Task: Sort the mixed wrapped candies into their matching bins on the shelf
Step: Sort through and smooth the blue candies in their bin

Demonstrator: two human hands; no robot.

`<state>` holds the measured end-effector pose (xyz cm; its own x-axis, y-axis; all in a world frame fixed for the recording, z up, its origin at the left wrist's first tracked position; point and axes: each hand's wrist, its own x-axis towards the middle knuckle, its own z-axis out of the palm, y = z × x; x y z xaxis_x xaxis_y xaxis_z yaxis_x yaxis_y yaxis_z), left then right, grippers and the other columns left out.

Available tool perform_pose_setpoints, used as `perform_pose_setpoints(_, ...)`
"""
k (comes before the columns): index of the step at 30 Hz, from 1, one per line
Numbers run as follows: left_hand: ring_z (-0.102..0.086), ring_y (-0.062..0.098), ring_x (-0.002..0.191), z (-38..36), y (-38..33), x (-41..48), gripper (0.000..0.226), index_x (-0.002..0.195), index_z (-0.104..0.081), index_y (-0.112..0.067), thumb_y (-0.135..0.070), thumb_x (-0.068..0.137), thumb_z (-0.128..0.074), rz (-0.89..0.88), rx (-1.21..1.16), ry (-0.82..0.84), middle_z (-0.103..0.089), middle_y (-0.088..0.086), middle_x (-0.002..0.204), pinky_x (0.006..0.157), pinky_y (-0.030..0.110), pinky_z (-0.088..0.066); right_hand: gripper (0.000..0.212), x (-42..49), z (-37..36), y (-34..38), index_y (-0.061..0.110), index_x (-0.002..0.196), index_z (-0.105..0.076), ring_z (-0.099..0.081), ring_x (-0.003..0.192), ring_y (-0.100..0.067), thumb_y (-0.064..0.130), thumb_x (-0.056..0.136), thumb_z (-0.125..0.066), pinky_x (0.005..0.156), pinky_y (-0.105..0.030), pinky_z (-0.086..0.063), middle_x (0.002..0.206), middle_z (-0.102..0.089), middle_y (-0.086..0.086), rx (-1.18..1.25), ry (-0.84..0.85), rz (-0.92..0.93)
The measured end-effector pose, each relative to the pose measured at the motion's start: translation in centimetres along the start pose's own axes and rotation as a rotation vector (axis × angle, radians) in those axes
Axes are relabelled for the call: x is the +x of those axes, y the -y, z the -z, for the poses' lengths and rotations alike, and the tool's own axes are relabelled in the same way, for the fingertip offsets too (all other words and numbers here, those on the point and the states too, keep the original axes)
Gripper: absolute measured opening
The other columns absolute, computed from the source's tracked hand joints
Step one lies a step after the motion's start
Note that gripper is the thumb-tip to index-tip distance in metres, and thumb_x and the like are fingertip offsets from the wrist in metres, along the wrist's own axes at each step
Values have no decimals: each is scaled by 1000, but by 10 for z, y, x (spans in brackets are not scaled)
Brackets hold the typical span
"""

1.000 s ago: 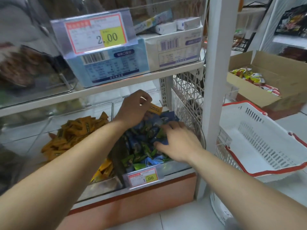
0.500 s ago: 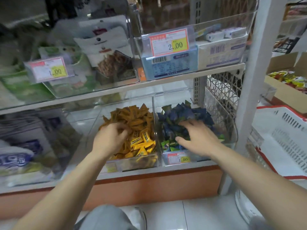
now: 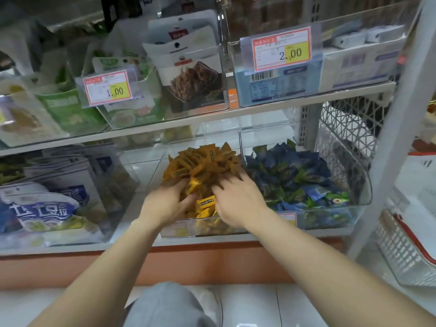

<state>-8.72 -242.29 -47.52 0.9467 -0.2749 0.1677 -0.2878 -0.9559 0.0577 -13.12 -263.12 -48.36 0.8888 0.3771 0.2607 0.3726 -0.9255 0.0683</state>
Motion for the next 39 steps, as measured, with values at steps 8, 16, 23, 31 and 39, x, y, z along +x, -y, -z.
perform_pose_setpoints(8,-63,24,103,30,-11,6,55,127,-57,-35,-56,76,-66,90,-34,140,-68,-1,117,83,37,-55,38,9,10,1,25,114,-69,-52,120,-27,42,93,-43,113,-51,-27,122,-64,-1,32,32,-35)
perform_pose_setpoints(16,-54,23,123,35,-102,15,57,136,-53,-25,-55,87,-59,-129,-247,-4,-60,3,132,98,37,-48,39,-29,25,-99,28,120,-65,-57,113,-26,48,90,-51,87,-39,-50,122,-63,0,336,-89,-331)
perform_pose_setpoints(23,-53,28,122,-14,-140,26,68,148,-25,-30,-42,89,-58,-134,-334,-34,-48,5,142,92,39,-51,68,12,-23,-168,34,149,-40,-30,145,-27,56,88,-60,116,-46,-30,161,-29,2,257,92,-263)
perform_pose_setpoints(31,-62,25,97,-30,-139,33,64,139,-28,-34,-36,80,-54,-108,-328,-126,-47,0,135,61,28,-41,70,40,-44,-165,46,145,-37,-49,128,-29,73,82,-50,98,-49,-46,141,-46,1,226,360,-165)
perform_pose_setpoints(39,-61,22,102,-30,-135,33,70,144,-25,-39,-40,79,-52,-82,-356,-100,-48,-4,138,66,29,-45,61,4,-15,-173,46,145,-40,-54,120,-20,64,88,-50,86,-36,-47,135,-50,8,186,451,-96)
